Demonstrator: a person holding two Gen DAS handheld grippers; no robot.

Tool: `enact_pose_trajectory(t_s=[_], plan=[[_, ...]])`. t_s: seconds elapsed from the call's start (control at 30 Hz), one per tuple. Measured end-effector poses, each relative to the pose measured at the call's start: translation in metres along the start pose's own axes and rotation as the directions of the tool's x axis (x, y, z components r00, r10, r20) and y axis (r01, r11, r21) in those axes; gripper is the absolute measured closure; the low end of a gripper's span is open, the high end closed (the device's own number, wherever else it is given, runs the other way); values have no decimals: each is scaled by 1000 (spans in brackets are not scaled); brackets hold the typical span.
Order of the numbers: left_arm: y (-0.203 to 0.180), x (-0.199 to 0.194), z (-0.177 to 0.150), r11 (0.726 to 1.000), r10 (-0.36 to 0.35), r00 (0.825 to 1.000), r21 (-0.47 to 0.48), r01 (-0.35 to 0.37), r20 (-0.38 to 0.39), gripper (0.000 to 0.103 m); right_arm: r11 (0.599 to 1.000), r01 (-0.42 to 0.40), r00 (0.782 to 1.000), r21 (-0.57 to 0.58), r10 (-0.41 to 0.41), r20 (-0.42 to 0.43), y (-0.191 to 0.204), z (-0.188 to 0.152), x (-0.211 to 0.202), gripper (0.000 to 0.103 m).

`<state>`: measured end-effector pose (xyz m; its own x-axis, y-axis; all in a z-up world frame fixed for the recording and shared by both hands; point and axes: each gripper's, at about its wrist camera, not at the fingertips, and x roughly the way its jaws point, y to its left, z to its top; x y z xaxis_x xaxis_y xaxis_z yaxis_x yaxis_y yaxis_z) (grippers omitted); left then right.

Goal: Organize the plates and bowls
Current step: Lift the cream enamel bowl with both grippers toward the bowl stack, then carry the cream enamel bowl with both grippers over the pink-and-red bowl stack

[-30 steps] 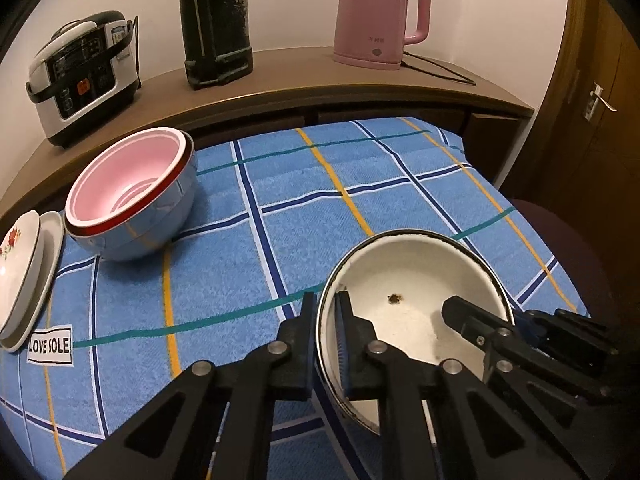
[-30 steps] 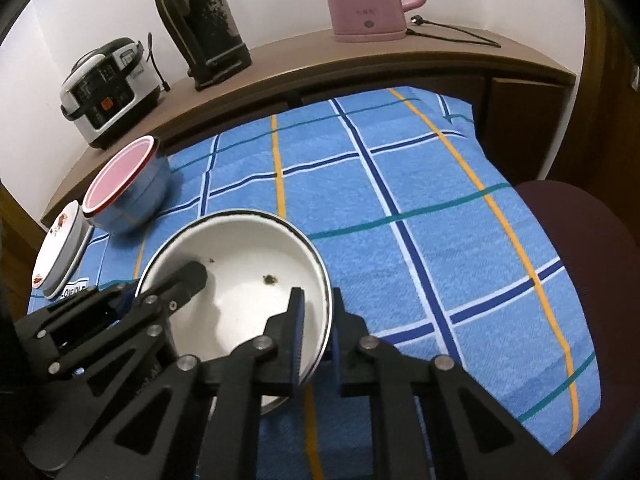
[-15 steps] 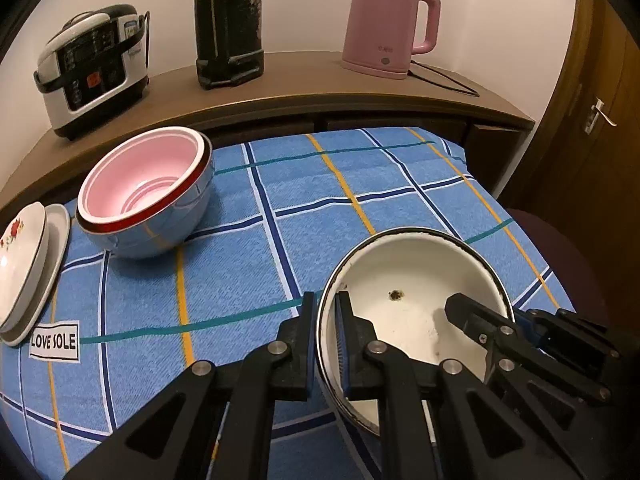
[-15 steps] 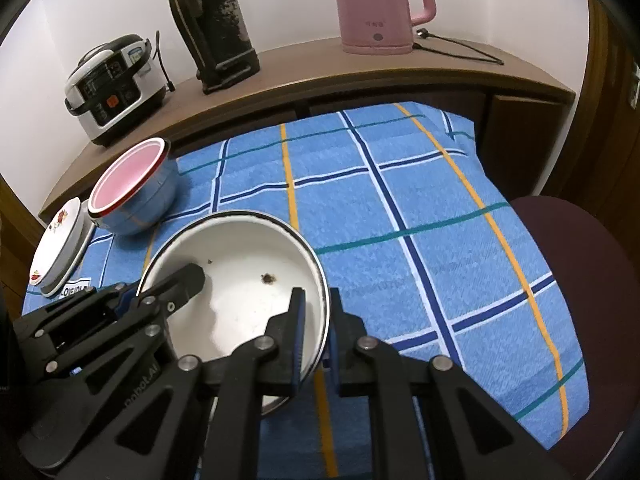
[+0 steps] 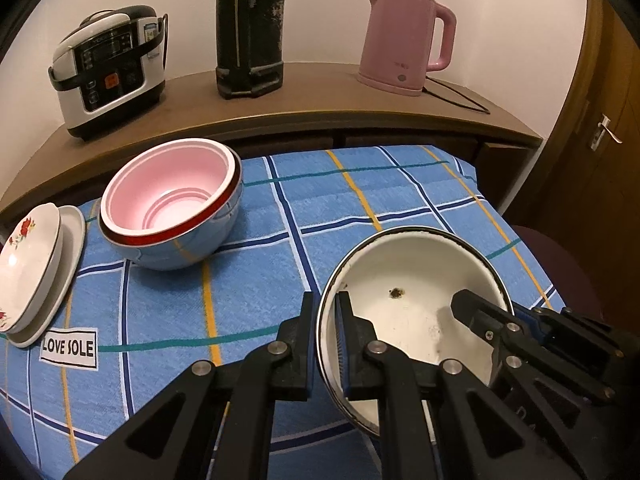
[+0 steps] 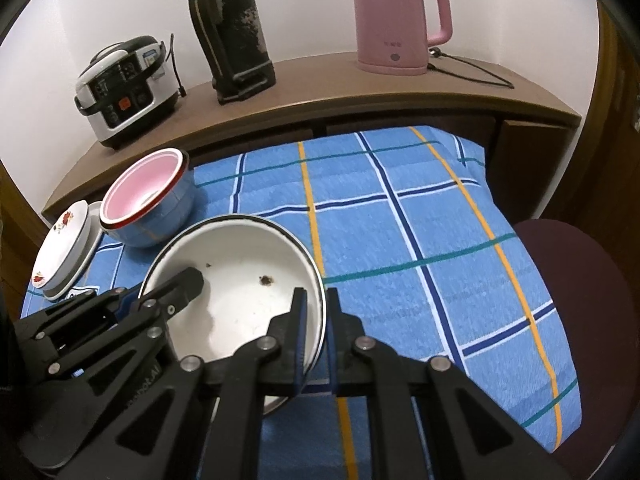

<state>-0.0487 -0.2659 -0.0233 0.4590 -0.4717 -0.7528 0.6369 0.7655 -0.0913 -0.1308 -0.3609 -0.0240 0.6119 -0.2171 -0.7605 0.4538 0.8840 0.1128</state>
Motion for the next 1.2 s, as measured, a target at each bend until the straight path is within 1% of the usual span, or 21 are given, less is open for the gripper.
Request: enact_pose_trajectory(t_s=[0.3, 0.73, 1.0, 1.2], plan=[[6, 1, 2, 1000, 17, 1000, -3, -17, 2, 93, 1000, 11, 1000, -15, -11, 0, 6, 2, 1, 96], [17, 1, 7, 1000, 13, 1000, -18, -13, 1, 93, 999, 14, 1000, -32, -14, -1, 15, 8, 6, 96], [32, -8, 18, 999, 27, 999, -36, -25, 35, 93, 998, 1, 1000, -63, 1, 30, 34, 25, 3, 96], [56, -19, 36, 996, 60, 995, -67, -55, 81, 93, 994, -30, 997, -101, 37, 64, 60, 47, 2, 96]])
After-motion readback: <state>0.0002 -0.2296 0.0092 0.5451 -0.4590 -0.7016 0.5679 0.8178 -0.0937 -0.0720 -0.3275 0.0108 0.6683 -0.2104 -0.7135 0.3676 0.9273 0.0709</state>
